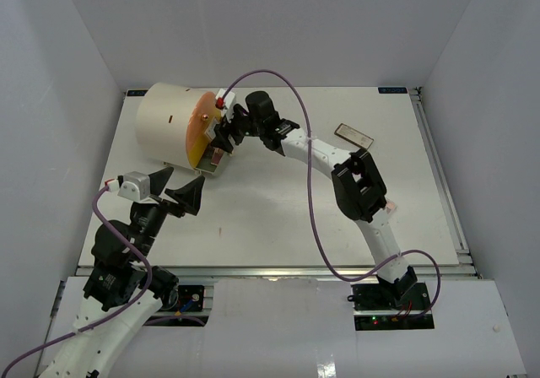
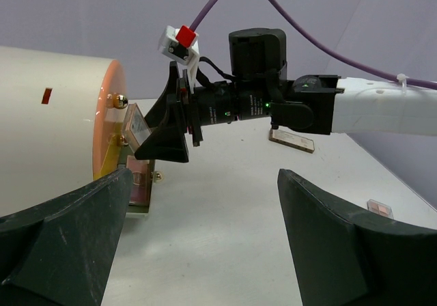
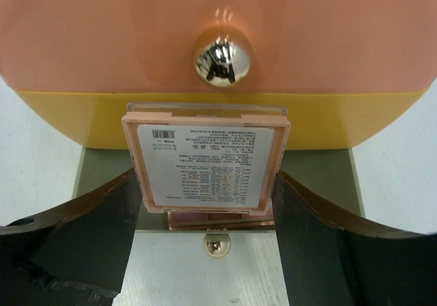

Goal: Organize the makeup

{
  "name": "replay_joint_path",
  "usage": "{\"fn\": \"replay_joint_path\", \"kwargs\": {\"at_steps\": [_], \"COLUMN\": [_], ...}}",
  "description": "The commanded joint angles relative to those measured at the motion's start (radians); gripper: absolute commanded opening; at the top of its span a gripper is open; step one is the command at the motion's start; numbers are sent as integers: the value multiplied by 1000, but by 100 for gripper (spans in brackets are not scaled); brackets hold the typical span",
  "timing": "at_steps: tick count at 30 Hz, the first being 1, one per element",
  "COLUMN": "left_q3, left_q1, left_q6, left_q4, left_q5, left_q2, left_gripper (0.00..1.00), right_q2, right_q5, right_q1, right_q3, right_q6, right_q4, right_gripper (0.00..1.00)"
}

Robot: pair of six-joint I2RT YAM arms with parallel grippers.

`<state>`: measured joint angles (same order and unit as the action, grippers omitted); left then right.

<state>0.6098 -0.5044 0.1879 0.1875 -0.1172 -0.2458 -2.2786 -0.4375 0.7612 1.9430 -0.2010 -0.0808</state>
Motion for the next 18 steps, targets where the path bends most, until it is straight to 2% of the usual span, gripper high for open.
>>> {"fn": "replay_joint_path", "kwargs": {"at_steps": [1,5,15,18], "left_q3": [-4,-4,-4,-4], "left_q1": [9,10,12,12], "left_q6": [-5,-5,-5,-4], "left_q4": [0,1,0,0], "left_q5": [-1,-1,1,3], "left_q2": [-18,-18,-18,-21], "left_gripper": [98,98,98,98], "right_q2": [-17,-30,-11,6], "right_q5": [25,37,51,54], "right_q1": [1,3,4,5], "right_q3": [26,22,-38,-60], "right_q6": [31,38,33,24], "right_q4": [-82,-92,-100,-103], "right_gripper": [45,48,96,90]}}
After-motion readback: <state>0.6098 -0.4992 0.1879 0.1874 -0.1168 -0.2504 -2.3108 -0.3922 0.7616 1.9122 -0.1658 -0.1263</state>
